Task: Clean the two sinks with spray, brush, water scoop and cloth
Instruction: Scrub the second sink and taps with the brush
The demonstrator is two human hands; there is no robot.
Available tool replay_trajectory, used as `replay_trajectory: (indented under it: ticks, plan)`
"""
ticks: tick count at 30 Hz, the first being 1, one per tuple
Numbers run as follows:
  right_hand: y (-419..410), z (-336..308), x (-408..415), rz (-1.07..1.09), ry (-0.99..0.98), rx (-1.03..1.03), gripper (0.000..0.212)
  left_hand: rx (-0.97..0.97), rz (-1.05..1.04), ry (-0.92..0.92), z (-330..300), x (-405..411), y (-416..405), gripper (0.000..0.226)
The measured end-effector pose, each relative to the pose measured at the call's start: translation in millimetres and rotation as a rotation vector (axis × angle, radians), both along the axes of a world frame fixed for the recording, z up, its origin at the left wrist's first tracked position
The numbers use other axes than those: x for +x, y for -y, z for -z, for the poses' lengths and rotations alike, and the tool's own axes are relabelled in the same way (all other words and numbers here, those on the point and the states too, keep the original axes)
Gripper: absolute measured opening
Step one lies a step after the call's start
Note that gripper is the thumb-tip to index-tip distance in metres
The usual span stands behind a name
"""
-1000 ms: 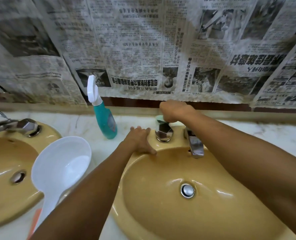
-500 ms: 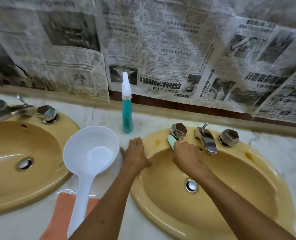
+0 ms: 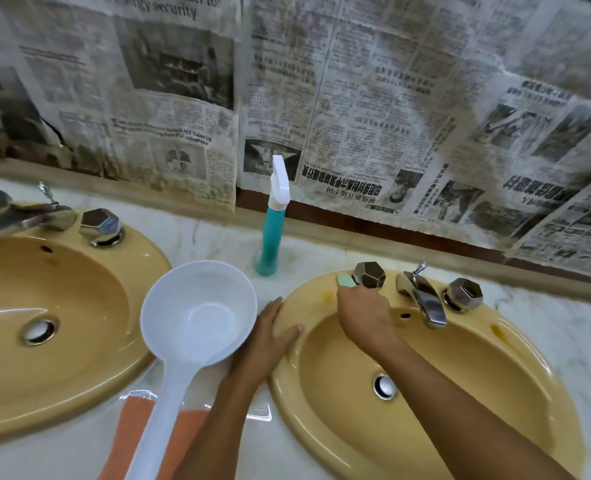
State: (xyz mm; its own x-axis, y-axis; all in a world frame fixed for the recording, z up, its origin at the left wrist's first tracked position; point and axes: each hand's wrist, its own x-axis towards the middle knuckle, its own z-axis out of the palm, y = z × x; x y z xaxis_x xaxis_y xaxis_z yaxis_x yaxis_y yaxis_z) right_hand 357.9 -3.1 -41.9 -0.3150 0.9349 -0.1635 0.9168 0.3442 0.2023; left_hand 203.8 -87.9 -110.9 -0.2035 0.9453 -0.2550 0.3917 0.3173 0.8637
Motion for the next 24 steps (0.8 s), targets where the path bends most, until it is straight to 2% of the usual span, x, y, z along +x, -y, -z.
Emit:
replay_trajectory:
  ticks: [4, 7, 10, 13, 15, 17, 19, 22, 24]
  plan:
    - [-45, -3, -25, 0.049, -0.081, -0.061, 0.024, 0.077, 0.063, -0.121, 22, -2, 9, 0.057]
    - [-61, -14, -28, 0.008, -0.097, -0.169, 0.004, 0.149, 0.017, -0.257, 28, -1, 10, 0.051]
    - [-78, -25, -16, 0.022, -0.048, -0.121, 0.014, 0.197, -0.004, -0.302, 28, 1, 10, 0.064]
    - [-75, -23, -19, 0.023, -0.071, -0.141, 0.009, 0.182, -0.006, -0.229, 24, 1, 8, 0.047]
    - [-68, -19, -25, 0.003, -0.098, -0.228, 0.018, 0.167, 0.058, -0.175, 21, 2, 7, 0.045]
    - [-65, -23, -23, 0.014, -0.099, -0.255, 0.017, 0.206, 0.009, -0.263, 26, 2, 7, 0.053]
    - [-68, -29, -17, 0.000, -0.040, -0.162, 0.009, 0.203, 0.004, -0.342, 30, 1, 7, 0.065]
    - [-62, -21, -20, 0.037, -0.081, -0.148, 0.005, 0.203, 0.001, -0.355, 31, 2, 5, 0.062]
    - [-48, -9, -25, 0.026, -0.180, -0.220, 0.018, 0.203, 0.008, -0.396, 32, 1, 4, 0.060]
